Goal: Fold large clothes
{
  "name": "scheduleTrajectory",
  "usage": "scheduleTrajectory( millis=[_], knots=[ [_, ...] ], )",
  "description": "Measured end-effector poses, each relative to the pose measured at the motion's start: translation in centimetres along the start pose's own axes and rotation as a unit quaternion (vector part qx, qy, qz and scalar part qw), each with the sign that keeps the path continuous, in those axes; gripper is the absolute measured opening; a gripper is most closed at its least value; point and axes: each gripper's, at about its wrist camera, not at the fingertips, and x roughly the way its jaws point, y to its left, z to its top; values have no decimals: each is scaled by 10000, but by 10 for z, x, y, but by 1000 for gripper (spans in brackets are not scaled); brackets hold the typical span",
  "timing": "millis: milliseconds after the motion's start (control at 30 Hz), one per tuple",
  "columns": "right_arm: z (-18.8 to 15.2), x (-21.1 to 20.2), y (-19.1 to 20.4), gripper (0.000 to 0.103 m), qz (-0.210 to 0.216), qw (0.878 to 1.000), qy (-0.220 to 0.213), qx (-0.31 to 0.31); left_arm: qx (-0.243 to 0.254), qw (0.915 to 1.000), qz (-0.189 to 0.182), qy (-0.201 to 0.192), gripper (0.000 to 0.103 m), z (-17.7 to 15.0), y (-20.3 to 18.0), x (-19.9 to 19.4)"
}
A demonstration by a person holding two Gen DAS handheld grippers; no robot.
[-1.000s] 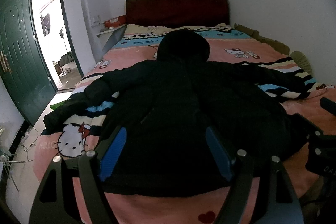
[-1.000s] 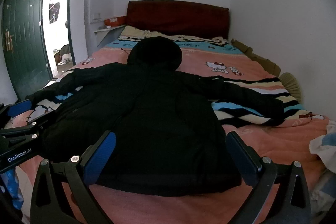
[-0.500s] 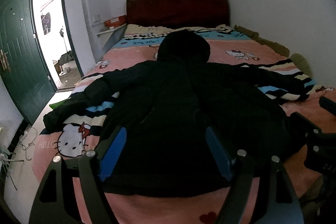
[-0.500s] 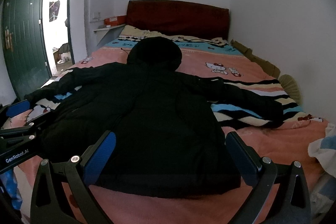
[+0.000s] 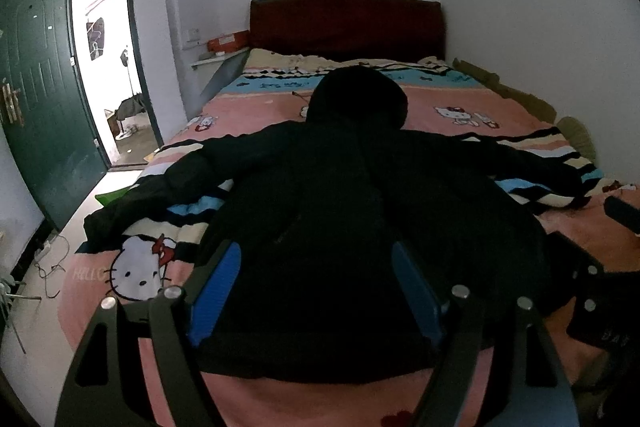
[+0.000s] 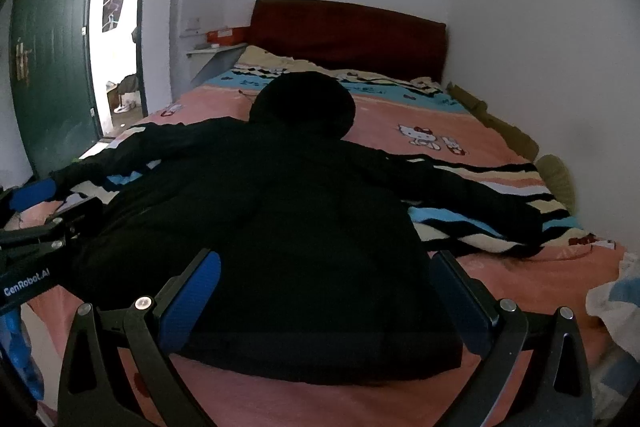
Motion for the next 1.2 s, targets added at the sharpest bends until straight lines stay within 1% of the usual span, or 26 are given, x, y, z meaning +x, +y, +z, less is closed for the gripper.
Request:
scheduleTrajectory(
  millis=[267, 467, 567, 700, 867, 933, 1067, 1167, 1200],
  knots=[
    [0, 10, 0, 103, 111, 9999, 93, 37, 46, 9998, 68, 195, 77, 2, 0, 11],
    [9, 20, -5, 103, 73, 9999, 102, 53, 42, 9995, 84, 291, 77, 7, 0, 25],
    [11, 28, -9, 103, 50, 9998, 155, 74, 64, 9993, 43, 372, 77, 10, 1, 34],
    [12, 43, -13, 103, 13, 9996, 252, 93, 48, 9987, -172, 485, 77, 12, 4, 49],
    [11, 67, -26, 103, -79, 9989, 426, 195, 175, 9976, -237, 628, 77, 14, 2, 72],
    [12, 78, -35, 103, -144, 9984, 479, 255, 204, 9968, -298, 719, 77, 13, 2, 83],
    [14, 102, -68, 103, -354, 9962, 585, 534, 217, 9956, -267, 877, 77, 12, 6, 102],
    [16, 120, -111, 103, -526, 9926, 665, 869, 126, 9942, -312, 1017, 77, 15, 13, 116],
    [17, 127, -131, 103, -682, 9903, 683, 998, 94, 9940, -296, 1046, 77, 17, 16, 121]
  ],
)
